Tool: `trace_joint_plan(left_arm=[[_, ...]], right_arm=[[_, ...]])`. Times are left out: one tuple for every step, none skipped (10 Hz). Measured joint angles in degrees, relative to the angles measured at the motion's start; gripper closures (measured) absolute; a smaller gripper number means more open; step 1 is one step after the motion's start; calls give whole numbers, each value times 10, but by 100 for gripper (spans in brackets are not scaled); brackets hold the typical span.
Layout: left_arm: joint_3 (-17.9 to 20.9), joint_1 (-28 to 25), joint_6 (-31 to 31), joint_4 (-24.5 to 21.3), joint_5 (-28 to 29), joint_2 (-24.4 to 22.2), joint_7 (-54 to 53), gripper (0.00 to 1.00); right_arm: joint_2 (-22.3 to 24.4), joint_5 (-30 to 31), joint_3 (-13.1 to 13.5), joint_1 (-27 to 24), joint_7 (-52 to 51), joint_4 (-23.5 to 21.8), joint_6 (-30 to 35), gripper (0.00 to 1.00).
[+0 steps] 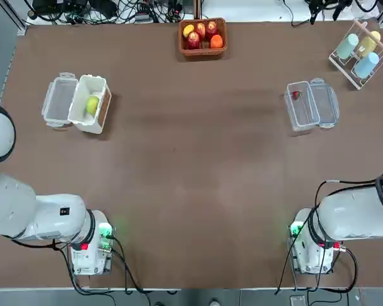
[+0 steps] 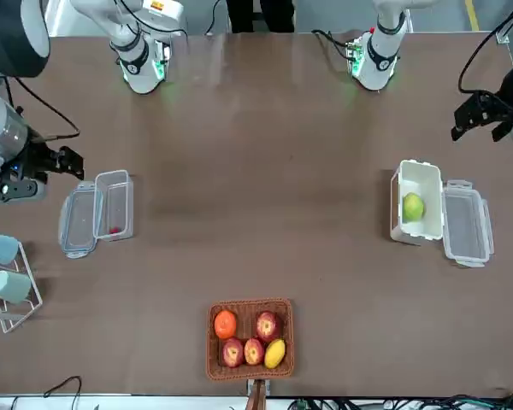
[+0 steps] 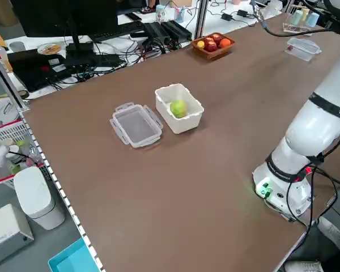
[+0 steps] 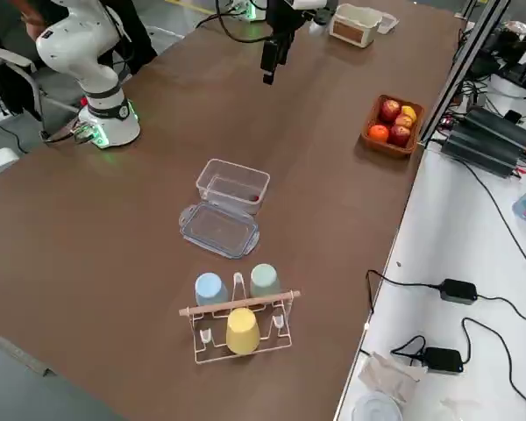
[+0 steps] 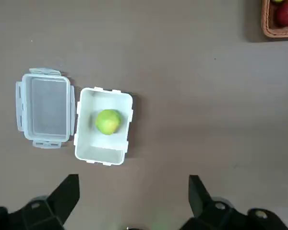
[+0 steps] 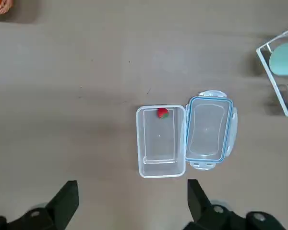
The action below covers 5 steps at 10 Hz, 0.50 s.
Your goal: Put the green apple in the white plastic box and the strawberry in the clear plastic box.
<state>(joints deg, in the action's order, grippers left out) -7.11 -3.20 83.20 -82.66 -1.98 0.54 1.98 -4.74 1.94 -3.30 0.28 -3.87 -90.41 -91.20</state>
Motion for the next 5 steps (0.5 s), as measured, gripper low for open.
trace_joint_plan(left_arm=[[0, 0, 0, 0, 0, 0, -5, 0], [0, 0, 0, 0, 0, 0, -6, 0], [0, 0, 1, 0, 0, 0, -6, 0], [0, 0, 1, 0, 0, 0, -6, 0], [0, 0, 1, 0, 0, 0, -6, 0]], right_arm=[[1, -2, -1, 0, -8, 7, 9, 0], [1, -5, -1, 0, -9, 13, 14, 0], [2, -8, 1, 0, -9, 17, 16, 0], [3, -9, 2, 0, -9, 19, 17, 0], [4, -9, 4, 0, -9, 22, 17, 0]])
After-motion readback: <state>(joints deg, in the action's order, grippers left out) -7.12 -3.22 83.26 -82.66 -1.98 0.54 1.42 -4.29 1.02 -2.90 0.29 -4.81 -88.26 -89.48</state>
